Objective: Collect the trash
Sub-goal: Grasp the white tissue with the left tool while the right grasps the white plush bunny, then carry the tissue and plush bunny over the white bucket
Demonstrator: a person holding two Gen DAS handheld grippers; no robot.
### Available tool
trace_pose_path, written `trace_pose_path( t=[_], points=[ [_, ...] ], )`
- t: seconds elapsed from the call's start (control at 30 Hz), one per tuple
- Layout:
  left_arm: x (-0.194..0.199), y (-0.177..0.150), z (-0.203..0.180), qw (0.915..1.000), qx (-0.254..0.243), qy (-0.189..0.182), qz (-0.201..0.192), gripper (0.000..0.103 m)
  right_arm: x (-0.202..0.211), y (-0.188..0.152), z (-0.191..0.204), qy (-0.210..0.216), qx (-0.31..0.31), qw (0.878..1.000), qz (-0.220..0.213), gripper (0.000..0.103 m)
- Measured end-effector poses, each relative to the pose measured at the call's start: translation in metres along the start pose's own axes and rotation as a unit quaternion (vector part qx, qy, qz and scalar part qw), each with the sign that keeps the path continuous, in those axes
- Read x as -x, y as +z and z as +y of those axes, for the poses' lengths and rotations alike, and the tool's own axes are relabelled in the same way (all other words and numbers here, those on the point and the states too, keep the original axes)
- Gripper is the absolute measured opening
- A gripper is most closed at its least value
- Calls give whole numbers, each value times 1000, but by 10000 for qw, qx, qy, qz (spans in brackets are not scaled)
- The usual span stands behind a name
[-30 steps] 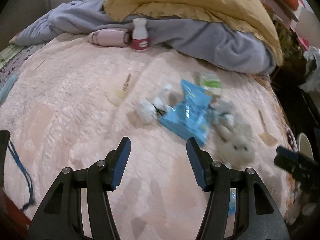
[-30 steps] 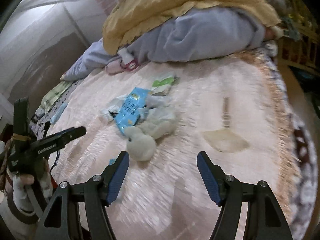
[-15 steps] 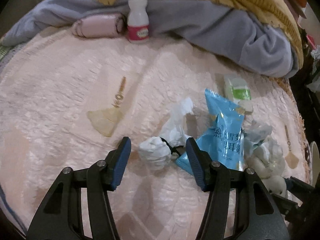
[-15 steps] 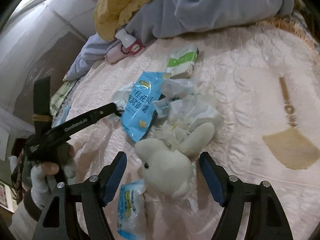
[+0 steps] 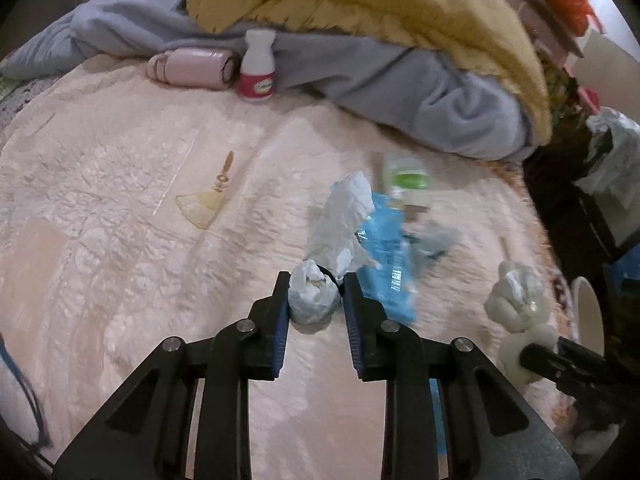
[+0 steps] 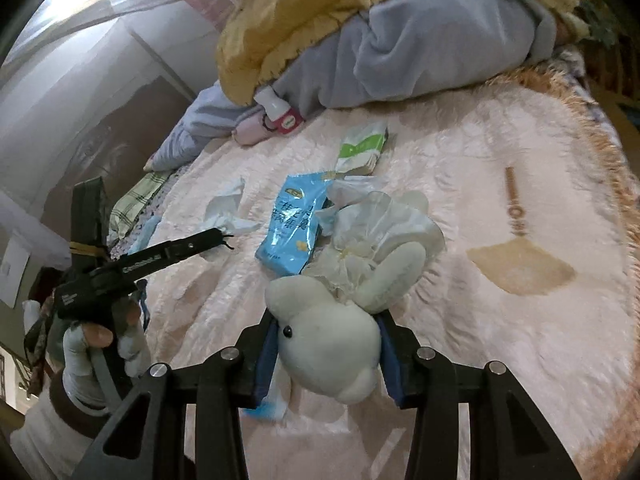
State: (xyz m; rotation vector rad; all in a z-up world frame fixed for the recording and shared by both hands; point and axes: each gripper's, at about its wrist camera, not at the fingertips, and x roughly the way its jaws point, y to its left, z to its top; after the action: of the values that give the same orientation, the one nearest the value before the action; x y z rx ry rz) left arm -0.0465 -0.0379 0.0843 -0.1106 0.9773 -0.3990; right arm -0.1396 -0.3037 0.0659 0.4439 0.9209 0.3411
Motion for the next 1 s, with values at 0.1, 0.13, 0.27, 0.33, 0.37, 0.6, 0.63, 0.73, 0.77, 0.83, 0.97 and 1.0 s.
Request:
trace_pose_path(
  t=[0.1,0.13,0.27,0.33,0.37,0.6,0.63,0.73,0.77,0.83,0.97,1.0],
  points=[
    [15,-7,-14,9998,-41,-185,-61,23,16,-7,2,-26,47,9999,-86,43],
    [19,-10,-20,9997,-62,-225,-84,23,23,-9,2,-27,45,9999,-128,43],
    [30,-19,-44,9991,-137,-386,-136,23,39,-13,3,-5,22,9996,-265,43],
    [34,-22,-54,9989,-209,-396,-163,23,47,-15,4,-44,60,9994,-330,43],
    [35,-25,-60,9988,-252,-384,-180,23,51,-16,4,-73,81,9993,-363,43],
    [41,-39,-87,9982,-492,-201,-261,23,70,-24,0,-165,93,9987,-472,43],
    [41,-42,-90,9981,-525,-167,-260,23,72,-26,0,-173,98,9987,-475,43],
    [41,-47,-98,9979,-594,-120,-249,23,76,-29,-1,-186,96,9985,-497,43],
    [41,-47,-99,9978,-602,-117,-254,23,78,-29,-2,-185,91,9985,-502,43],
    [41,-49,-103,9977,-607,-110,-271,23,79,-30,-2,-197,94,9985,-507,43],
    [41,-53,-111,9973,-669,-76,-294,23,84,-33,-2,-287,169,9978,-567,43],
    [41,-54,-114,9971,-695,-82,-292,23,86,-33,-2,-307,183,9976,-590,43]
  ],
)
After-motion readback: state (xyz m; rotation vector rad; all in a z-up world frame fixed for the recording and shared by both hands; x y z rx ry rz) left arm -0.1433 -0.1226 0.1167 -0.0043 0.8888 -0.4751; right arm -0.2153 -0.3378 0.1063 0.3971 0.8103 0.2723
